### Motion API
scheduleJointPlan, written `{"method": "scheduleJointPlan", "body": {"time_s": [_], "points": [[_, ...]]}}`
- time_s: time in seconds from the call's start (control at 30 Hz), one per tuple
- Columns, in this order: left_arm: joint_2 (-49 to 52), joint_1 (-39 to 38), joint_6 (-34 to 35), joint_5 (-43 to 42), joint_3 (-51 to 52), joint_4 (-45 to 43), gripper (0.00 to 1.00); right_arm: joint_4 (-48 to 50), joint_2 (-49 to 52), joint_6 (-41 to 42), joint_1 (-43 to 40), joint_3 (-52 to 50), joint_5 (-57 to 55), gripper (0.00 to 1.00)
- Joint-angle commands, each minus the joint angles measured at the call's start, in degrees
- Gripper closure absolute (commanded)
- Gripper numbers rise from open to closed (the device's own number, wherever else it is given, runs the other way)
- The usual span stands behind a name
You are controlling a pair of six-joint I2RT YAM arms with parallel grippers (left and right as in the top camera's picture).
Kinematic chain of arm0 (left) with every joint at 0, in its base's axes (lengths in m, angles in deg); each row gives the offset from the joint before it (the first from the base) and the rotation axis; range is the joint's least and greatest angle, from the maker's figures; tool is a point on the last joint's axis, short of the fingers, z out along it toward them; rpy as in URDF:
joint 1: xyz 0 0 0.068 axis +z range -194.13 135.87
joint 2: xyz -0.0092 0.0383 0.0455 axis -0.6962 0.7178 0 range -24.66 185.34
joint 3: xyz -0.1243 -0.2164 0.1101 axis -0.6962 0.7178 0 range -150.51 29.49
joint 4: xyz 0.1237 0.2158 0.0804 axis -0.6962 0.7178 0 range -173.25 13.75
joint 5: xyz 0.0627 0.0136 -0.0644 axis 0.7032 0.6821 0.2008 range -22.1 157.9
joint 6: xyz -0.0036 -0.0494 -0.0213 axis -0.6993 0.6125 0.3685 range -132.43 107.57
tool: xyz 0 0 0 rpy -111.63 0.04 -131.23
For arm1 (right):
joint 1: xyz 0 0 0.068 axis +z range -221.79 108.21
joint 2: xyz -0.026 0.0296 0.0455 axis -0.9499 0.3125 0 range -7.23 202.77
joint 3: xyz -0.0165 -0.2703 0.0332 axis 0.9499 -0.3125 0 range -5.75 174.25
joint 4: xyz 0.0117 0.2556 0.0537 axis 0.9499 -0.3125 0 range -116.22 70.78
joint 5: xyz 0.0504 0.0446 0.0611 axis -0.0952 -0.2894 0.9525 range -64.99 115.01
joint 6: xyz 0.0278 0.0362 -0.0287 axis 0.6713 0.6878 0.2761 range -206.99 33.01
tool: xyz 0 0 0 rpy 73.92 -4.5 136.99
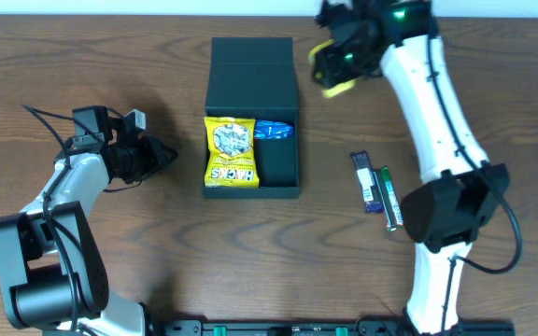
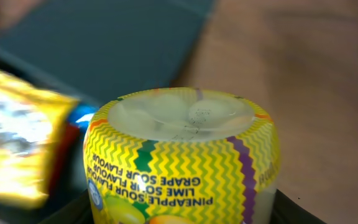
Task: Pack container
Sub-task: 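Carry the yellow jar into the box beside the yellow bag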
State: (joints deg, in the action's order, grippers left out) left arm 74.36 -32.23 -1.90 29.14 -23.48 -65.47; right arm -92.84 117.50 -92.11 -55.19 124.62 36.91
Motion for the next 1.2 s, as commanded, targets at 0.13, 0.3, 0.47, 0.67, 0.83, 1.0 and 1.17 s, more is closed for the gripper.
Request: {"method": "scheduleJointPlan", "body": {"time_s": [0.13,0.3,0.47,0.67,0.83,1.0,1.17], "points": [[0.61,0.17,0.24,-0.24,-1.31,0.22,0.73,-3.93,-1.27,16.24,6.99,0.87,5.51,0.8],[0.61,0.17,0.24,-0.24,-1.31,0.2,0.73,-4.98,0.2,20.0,10.99,0.5,5.01,0.81],[0.61,0.17,0.22,-0.24,-1.31,0.22,0.73,-5.31,3.43,21.49,14.56,-0.7,4.09,0.83],[0.61,0.17,0.22,-0.24,-1.31,0.22,0.72,-7.17,8.22,21.86,15.89,-1.18,1.55,0.83],[0.61,0.17,0.22,-0.22,-1.31,0.2,0.72,-9.14,11.34,22.12,15.37,-1.4,1.38,0.87],[0.61,0.17,0.22,-0.22,-1.31,0.17,0.71,-9.42,11.37,23.43,15.28,-2.84,-1.16,0.82],[0.61,0.17,0.24,-0.24,-1.31,0.2,0.72,-9.66,11.37,26.62,15.89,-3.13,-1.55,0.81]]}}
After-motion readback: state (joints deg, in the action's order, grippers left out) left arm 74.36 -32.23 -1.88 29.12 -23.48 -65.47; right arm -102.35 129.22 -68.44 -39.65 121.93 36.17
